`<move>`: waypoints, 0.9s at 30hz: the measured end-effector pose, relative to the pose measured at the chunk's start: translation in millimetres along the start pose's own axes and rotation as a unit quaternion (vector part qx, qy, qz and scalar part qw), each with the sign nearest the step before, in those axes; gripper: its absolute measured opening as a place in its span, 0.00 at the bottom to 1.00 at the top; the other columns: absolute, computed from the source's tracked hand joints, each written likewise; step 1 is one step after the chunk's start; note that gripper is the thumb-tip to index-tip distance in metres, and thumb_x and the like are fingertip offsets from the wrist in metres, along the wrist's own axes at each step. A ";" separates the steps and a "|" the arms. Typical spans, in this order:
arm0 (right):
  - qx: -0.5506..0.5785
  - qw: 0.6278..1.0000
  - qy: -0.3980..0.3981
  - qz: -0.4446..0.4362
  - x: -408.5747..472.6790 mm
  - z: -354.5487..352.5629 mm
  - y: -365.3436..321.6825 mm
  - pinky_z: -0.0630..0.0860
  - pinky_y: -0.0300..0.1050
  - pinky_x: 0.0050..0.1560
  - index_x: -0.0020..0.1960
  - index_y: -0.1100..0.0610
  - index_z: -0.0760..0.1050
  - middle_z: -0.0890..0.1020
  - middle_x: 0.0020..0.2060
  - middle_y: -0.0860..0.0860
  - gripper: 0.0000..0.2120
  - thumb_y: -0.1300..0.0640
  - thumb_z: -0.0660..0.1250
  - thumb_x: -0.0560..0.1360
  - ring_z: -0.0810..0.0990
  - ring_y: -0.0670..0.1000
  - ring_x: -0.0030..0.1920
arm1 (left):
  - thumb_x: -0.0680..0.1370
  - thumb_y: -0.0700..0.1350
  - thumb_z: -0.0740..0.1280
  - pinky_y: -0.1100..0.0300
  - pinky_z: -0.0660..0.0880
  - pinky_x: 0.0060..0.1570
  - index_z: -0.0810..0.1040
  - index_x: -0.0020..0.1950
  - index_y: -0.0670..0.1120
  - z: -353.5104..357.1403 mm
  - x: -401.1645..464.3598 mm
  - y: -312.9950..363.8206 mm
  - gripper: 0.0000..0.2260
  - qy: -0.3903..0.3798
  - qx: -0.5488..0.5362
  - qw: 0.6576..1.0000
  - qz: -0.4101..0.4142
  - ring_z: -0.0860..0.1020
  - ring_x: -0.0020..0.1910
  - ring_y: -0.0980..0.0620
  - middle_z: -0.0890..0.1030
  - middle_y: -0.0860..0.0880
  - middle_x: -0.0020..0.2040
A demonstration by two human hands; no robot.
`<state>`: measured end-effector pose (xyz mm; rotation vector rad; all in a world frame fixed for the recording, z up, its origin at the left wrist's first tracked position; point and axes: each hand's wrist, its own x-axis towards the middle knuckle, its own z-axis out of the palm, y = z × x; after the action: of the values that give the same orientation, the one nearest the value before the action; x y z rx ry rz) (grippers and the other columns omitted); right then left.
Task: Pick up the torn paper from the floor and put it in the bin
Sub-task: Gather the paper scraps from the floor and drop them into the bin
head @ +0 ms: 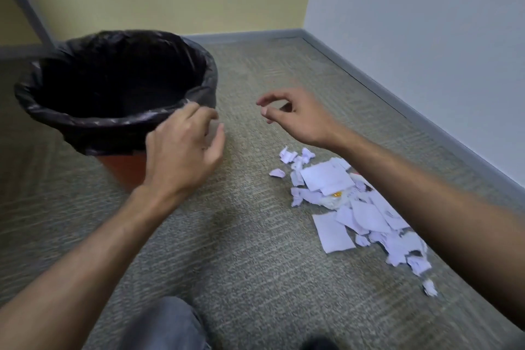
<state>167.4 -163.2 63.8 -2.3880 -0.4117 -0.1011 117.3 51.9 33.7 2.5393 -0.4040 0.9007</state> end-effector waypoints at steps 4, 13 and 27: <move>-0.045 0.997 -0.013 0.060 -53.7 -9.5 55.5 0.74 0.37 0.46 0.59 0.55 0.80 0.83 0.51 0.47 0.11 0.54 0.67 0.78 0.84 0.47 0.46 | 0.77 0.52 0.64 0.56 0.72 0.35 0.80 0.52 0.48 45.6 -32.2 36.7 0.11 -0.081 -0.052 0.995 -0.019 0.80 0.44 0.46 0.78 0.51 0.44; -0.185 0.967 -0.055 0.168 -153.0 -26.2 170.5 0.76 0.47 0.50 0.60 0.52 0.79 0.83 0.56 0.49 0.16 0.49 0.70 0.75 0.83 0.49 0.48 | 0.77 0.55 0.63 0.51 0.75 0.47 0.76 0.62 0.48 140.8 -87.7 92.7 0.17 -0.328 -0.078 0.940 -0.045 0.79 0.53 0.45 0.80 0.49 0.53; -0.307 0.913 -0.099 0.248 -193.5 22.8 226.1 0.71 0.51 0.64 0.76 0.53 0.62 0.67 0.74 0.49 0.40 0.33 0.66 0.72 0.67 0.53 0.72 | 0.70 0.71 0.65 0.48 0.73 0.59 0.64 0.74 0.43 230.2 -109.0 139.9 0.42 -0.459 0.000 0.887 -0.053 0.67 0.68 0.45 0.67 0.45 0.69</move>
<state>55.8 -358.7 -132.2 -3.0606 0.1880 0.2876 101.9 -164.4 -159.8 2.7958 -0.5083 -0.4123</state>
